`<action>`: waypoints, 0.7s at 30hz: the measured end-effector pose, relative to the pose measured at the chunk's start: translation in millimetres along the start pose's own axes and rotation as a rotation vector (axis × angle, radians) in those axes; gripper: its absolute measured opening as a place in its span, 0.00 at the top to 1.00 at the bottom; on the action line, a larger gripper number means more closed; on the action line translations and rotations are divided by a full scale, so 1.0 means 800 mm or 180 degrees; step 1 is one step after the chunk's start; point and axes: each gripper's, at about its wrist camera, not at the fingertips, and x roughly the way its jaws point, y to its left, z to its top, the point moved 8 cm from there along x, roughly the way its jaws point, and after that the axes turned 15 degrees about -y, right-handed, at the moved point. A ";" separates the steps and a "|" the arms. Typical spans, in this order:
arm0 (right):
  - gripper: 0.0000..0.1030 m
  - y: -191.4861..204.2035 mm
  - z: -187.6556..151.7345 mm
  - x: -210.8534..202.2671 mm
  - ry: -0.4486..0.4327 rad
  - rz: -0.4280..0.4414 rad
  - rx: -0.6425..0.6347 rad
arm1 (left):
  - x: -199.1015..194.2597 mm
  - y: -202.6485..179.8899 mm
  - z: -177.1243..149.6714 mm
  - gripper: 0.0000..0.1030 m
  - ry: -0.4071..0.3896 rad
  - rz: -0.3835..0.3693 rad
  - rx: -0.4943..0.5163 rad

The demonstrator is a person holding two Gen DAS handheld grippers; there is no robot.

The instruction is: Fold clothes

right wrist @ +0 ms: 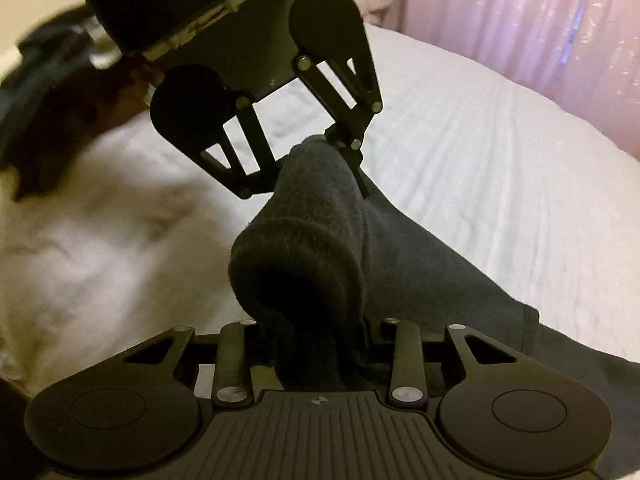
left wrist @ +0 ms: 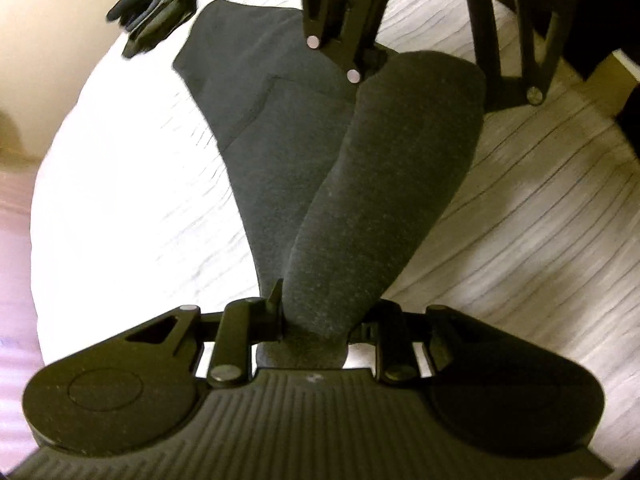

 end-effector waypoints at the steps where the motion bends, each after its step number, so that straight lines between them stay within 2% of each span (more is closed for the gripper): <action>1: 0.67 -0.003 0.006 -0.005 -0.0040 0.0008 0.0069 | -0.004 0.009 0.005 0.77 0.0001 0.0044 -0.0035; 5: 0.69 -0.056 0.032 -0.035 -0.0236 -0.0095 0.0522 | -0.011 0.067 0.041 0.69 -0.0124 0.0374 -0.0215; 9: 0.69 -0.128 0.051 -0.081 -0.0443 -0.0204 0.0991 | -0.016 0.131 0.085 0.50 -0.0325 0.0835 -0.0376; 11: 0.69 -0.167 0.049 -0.101 -0.0544 -0.0244 0.1245 | -0.014 0.159 0.106 0.44 -0.0372 0.1049 -0.0455; 14: 0.69 -0.235 0.030 -0.130 -0.0684 -0.0322 0.1721 | -0.004 0.196 0.136 0.42 -0.0394 0.1301 -0.0620; 17: 0.69 -0.301 -0.001 -0.154 -0.0796 -0.0452 0.2256 | 0.033 0.228 0.166 0.42 -0.0329 0.1346 -0.0794; 21: 0.69 -0.383 -0.069 -0.166 -0.0812 -0.0625 0.2951 | 0.090 0.230 0.196 0.42 -0.0245 0.1165 -0.0923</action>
